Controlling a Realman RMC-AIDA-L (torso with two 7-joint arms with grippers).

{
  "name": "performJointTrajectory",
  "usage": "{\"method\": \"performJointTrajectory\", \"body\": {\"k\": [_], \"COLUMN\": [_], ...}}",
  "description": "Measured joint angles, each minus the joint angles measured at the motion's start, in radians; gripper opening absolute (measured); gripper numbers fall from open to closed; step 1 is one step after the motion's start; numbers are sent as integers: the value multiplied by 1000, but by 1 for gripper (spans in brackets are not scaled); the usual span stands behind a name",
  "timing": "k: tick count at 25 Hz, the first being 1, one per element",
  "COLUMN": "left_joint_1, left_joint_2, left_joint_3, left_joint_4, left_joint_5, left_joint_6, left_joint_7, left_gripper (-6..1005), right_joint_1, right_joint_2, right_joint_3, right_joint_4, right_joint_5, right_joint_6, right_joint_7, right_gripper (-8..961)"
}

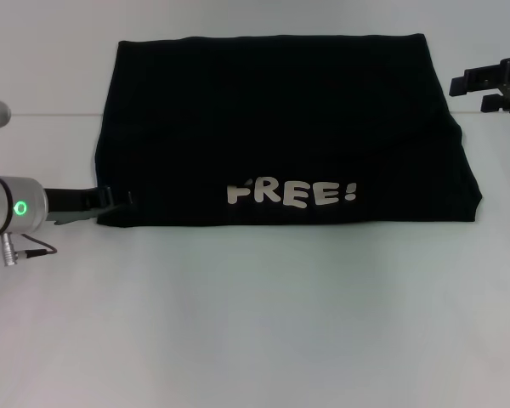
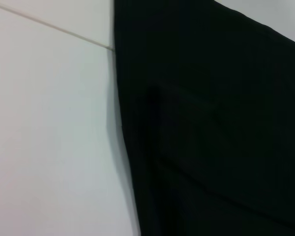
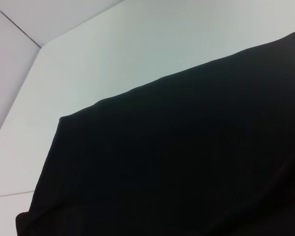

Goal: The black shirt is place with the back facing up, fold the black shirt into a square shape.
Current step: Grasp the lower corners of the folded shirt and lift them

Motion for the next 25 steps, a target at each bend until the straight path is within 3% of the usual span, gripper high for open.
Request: {"method": "performJointTrajectory", "body": {"k": [13, 20, 25], "left_joint_1": [-1, -19, -23], "left_joint_2": [-2, 32, 40], "left_joint_3": [-9, -122, -166], "left_joint_4": [9, 12, 17], "left_joint_5": [1, -2, -5], "left_joint_6": [13, 168, 195], "left_joint_7": [-12, -13, -10], "left_gripper": [199, -1, -1], "right_joint_1": [-15, -45, -63], "right_joint_2": [-6, -8, 5], "right_joint_3": [12, 2, -3], "right_joint_4": [-10, 2, 60], "right_joint_5": [0, -38, -108], "right_joint_6": [-31, -36, 29], "right_joint_7": [-9, -68, -124], "right_gripper": [731, 732, 731]}}
